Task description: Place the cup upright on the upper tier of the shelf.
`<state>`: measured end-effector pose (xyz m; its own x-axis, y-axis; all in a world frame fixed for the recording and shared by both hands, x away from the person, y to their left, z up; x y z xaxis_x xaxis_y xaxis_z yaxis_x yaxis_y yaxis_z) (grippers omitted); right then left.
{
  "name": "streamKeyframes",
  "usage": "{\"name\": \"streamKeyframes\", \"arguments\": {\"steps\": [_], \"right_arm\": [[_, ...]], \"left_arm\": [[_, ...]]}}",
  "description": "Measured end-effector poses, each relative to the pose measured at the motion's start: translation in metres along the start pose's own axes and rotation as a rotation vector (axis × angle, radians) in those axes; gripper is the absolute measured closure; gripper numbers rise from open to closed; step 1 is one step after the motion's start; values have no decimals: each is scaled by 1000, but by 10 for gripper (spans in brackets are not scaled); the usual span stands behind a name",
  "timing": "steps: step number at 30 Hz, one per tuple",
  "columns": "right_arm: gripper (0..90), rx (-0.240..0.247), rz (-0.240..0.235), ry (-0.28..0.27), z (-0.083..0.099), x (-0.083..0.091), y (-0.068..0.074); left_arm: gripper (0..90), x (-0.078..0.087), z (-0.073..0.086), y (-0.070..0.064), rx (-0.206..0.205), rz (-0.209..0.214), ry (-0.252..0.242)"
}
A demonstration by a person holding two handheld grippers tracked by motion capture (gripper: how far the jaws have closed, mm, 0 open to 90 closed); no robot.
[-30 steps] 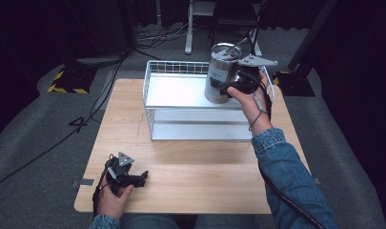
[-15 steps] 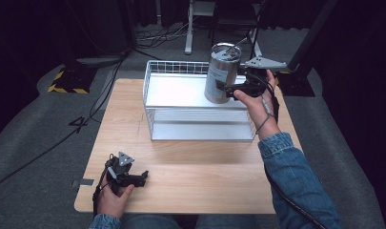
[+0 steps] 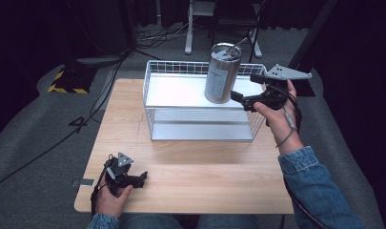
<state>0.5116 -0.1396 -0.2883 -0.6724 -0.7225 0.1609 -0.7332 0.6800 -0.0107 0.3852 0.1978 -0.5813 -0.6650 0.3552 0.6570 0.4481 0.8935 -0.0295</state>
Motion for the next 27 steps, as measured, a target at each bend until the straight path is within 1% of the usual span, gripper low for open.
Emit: {"name": "streamKeyframes", "arguments": {"steps": [4, 5, 7, 9, 11, 12, 13, 15, 16, 17, 20, 23, 24, 27], "right_arm": [[0, 9, 2, 1, 4, 21, -1], [0, 10, 7, 2, 6, 29, -2], [0, 14, 12, 4, 9, 38, -4], [0, 11, 13, 11, 13, 47, -6], [0, 20, 27, 21, 20, 61, -10], [0, 20, 27, 21, 20, 61, -10], [0, 28, 29, 24, 23, 65, -11], [0, 25, 46, 36, 30, 79, -15], [0, 25, 46, 36, 30, 79, -15], [0, 26, 53, 42, 34, 83, -16], [0, 16, 75, 58, 44, 95, -22], [0, 3, 91, 80, 58, 105, -28], [0, -5, 95, 87, 63, 108, -29], [0, -30, 104, 132, 84, 114, -34]], "left_arm": [[5, 4, 4, 5, -4, 2, 1], [6, 5, 4, 6, 2, 3, -2], [5, 6, 5, 7, -2, 3, -1], [6, 7, 6, 9, -5, 5, -1], [6, 7, 6, 10, -2, 1, -2], [6, 8, 6, 11, 0, 1, 0], [5, 8, 6, 11, -1, 1, -1], [5, 8, 6, 11, -2, 1, -1], [5, 8, 6, 11, -1, 1, -1], [5, 8, 6, 11, -1, 1, -1], [5, 7, 6, 11, 0, 3, 1], [4, 7, 5, 12, 0, -7, -2], [4, 7, 5, 12, 2, -7, -2], [4, 6, 5, 12, 3, -3, 0]]}}
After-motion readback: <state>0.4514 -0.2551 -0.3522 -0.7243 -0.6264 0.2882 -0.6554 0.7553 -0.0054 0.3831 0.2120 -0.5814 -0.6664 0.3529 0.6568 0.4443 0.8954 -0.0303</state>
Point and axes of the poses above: each handheld gripper's, and its own axes: x roughly backward along the jaws, z roughly out of its underside, y roughly to its left, the point moved 10 cm from there along -x, roughly forward along the jaws, and after that the axes turned 7 degrees about -y, right-handed, at the moved point
